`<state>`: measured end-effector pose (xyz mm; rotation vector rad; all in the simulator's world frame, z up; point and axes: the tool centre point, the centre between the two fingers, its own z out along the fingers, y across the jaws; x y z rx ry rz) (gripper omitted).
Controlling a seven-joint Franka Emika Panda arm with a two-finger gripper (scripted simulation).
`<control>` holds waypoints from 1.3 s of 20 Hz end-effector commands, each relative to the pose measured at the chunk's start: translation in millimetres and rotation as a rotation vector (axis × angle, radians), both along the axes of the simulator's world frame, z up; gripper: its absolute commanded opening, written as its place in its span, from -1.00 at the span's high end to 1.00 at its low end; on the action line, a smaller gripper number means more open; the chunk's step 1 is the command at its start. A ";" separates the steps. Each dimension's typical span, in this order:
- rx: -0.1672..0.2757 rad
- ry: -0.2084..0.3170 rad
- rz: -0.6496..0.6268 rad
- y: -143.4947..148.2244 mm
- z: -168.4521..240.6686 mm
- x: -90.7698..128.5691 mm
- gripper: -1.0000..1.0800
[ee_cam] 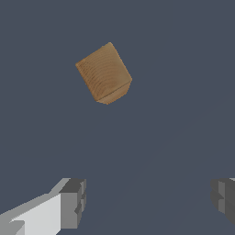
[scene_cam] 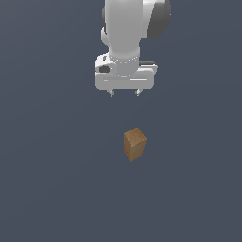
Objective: Pick up the object and move it to a goal position.
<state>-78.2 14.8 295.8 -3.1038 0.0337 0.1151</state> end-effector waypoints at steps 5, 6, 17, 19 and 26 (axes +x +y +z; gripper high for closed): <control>-0.005 -0.009 0.055 3.8 -9.1 13.5 -0.92; -0.006 -0.011 0.070 4.9 -11.6 17.1 -0.92; -0.017 -0.052 0.331 26.6 -61.2 75.5 -0.92; -0.018 -0.059 0.377 31.0 -71.1 85.0 -0.92; -0.017 -0.077 0.487 42.1 -96.0 106.1 -0.92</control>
